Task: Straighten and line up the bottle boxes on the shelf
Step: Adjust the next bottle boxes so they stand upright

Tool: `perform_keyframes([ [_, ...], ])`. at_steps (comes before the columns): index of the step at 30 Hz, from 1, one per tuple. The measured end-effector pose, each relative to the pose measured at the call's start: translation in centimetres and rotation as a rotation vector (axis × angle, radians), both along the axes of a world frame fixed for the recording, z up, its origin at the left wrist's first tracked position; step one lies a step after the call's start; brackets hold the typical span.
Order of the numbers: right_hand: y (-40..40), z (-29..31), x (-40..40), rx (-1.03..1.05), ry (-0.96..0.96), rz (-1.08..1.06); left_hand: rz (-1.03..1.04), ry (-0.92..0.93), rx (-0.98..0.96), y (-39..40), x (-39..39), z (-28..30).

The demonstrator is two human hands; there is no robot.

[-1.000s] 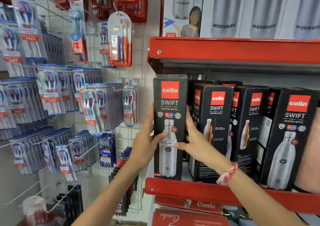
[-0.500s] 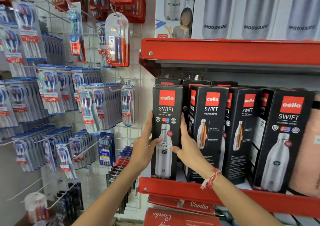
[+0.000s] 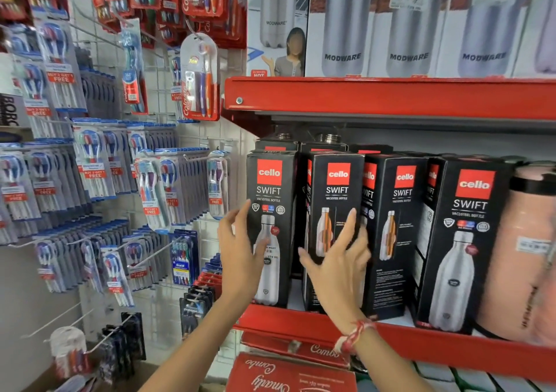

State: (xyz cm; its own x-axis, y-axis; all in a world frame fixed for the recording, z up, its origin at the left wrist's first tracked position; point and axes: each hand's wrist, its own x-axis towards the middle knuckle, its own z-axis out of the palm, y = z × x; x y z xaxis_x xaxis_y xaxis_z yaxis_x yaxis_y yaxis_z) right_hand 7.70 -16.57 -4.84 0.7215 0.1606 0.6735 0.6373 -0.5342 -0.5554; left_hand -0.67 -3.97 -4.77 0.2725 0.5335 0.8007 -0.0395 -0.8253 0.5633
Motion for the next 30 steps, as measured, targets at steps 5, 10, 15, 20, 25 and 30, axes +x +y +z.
perform_keyframes([
  [5, 0.4, -0.3, -0.2, 0.021, 0.062, 0.053, -0.144, 0.020, -0.036, -2.1, -0.5, 1.3],
  [10, -2.8, 1.1, 0.5, 0.180, -0.094, 0.400, -0.314, 0.016, -0.147, -3.2, -1.4, 3.0],
  [15, -7.4, 2.5, 2.0, 0.139, 0.023, 0.812, -0.573, 0.355, -0.134, -5.2, -1.1, 4.5],
  [20, -8.5, 3.3, 4.0, -0.048, 0.174, 0.960, -0.578, 0.178, -0.194, -6.1, 0.7, 3.5],
  [25, -6.6, 5.2, 5.4, -0.230, 0.220, 0.757, -0.411, 0.115, -0.128, -6.8, 3.7, 2.3],
  [30, -4.8, 3.5, 6.2, -0.194, 0.143, 0.653, -0.302, 0.126, -0.190, -6.3, 5.5, 0.6],
])
